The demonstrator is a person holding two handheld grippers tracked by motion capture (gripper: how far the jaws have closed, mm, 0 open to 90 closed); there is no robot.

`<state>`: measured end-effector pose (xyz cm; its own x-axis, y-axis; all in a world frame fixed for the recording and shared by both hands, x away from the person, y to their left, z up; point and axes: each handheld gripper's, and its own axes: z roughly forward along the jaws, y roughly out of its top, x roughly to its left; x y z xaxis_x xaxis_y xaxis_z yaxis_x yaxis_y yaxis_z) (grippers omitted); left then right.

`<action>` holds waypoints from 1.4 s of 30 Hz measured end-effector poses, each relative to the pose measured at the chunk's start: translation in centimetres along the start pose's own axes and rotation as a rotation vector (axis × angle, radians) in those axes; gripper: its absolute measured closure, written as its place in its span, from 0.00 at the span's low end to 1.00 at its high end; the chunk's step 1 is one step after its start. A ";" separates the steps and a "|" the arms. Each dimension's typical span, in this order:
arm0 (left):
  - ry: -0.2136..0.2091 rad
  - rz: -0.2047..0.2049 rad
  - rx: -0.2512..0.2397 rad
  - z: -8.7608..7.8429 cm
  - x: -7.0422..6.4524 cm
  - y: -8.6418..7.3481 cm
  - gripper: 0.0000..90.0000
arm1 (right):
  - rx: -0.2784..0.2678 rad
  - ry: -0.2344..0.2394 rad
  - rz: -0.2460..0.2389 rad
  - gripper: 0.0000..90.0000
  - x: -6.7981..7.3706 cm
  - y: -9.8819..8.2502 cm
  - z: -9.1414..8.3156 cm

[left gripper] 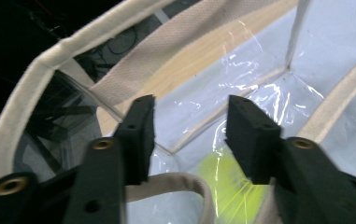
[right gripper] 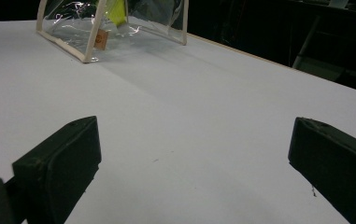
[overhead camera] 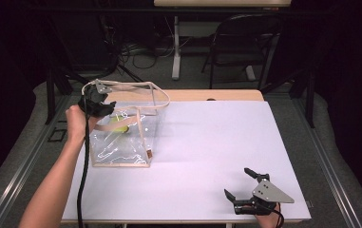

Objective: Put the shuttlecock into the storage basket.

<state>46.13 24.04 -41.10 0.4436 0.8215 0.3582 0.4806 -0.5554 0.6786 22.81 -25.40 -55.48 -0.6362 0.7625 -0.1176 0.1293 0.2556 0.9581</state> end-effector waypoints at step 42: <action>-0.222 -0.074 -0.352 -5.8 -4.8 -4.7 0.00 | 0.007 0.010 -0.001 0.02 0.2 0.0 0.1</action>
<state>37.32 23.44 -42.30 0.5885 0.7883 0.1797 0.2462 -0.3864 0.8889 22.72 -25.21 -55.49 -0.6436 0.7565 -0.1160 0.1340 0.2607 0.9561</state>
